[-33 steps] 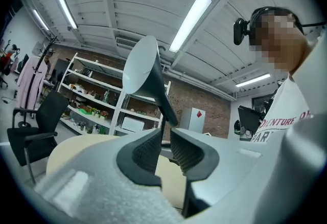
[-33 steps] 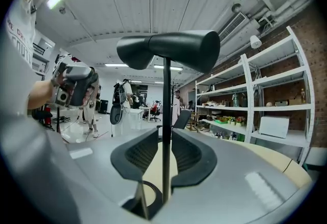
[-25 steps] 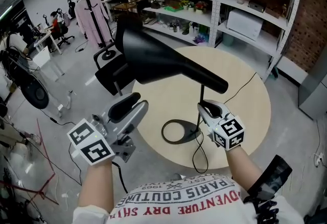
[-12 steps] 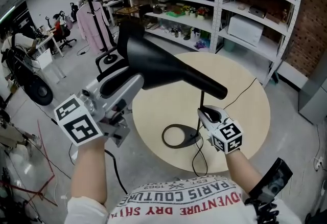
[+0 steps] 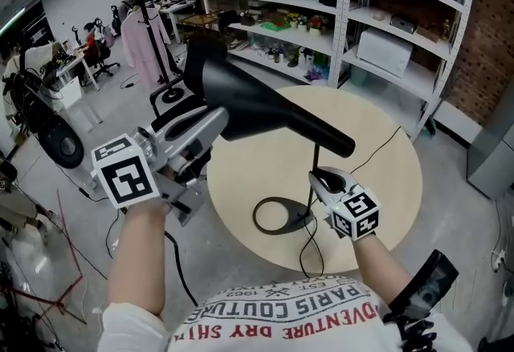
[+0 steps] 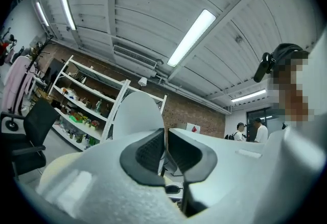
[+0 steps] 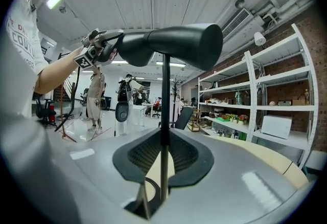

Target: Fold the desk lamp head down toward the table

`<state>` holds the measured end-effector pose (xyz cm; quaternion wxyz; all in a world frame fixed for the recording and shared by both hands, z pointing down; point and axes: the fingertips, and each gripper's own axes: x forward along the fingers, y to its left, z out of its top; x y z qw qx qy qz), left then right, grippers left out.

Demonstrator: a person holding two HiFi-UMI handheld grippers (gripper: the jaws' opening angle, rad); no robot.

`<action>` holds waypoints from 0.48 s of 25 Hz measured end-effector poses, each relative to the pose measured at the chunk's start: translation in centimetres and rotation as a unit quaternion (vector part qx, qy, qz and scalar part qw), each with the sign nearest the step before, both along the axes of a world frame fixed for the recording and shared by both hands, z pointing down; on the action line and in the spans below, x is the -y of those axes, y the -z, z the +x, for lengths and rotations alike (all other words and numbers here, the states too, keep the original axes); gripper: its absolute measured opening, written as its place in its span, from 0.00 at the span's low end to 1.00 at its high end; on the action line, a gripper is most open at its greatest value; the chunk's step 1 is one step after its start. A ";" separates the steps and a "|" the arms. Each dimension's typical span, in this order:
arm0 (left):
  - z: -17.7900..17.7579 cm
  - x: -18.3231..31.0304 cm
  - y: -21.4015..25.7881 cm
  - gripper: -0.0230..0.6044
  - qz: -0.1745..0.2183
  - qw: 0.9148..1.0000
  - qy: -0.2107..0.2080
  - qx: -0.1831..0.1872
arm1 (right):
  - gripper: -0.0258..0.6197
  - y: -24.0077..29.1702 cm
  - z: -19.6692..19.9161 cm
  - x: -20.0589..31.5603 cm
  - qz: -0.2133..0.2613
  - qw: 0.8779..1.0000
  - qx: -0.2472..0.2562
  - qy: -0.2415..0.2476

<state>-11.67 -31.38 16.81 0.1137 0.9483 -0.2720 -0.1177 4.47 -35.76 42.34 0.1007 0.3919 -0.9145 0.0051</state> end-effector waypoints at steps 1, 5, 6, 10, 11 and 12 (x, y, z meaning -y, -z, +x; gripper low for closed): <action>0.0 0.0 -0.1 0.06 -0.006 1.000 -0.003 -0.003 | 0.10 -0.1 0.0 0.0 0.001 1.000 -0.003 0.001; -0.2 0.1 -0.5 0.05 -0.024 0.999 -0.017 -0.021 | 0.10 -0.4 -0.2 0.0 0.004 1.000 -0.005 -0.001; -0.3 0.1 -0.6 0.05 -0.025 0.999 -0.019 -0.024 | 0.10 -0.4 -0.2 0.0 0.003 1.000 -0.004 0.000; -0.4 0.1 -0.5 0.05 -0.025 0.999 -0.018 -0.027 | 0.10 -0.3 -0.2 0.1 0.003 1.000 -0.002 0.005; -0.4 0.2 -0.5 0.05 -0.027 0.999 -0.017 -0.028 | 0.10 -0.3 -0.2 0.2 0.002 1.000 0.001 0.006; -0.5 0.3 -0.6 0.05 -0.029 0.999 -0.016 -0.030 | 0.10 -0.2 -0.1 0.2 0.000 1.000 0.005 0.006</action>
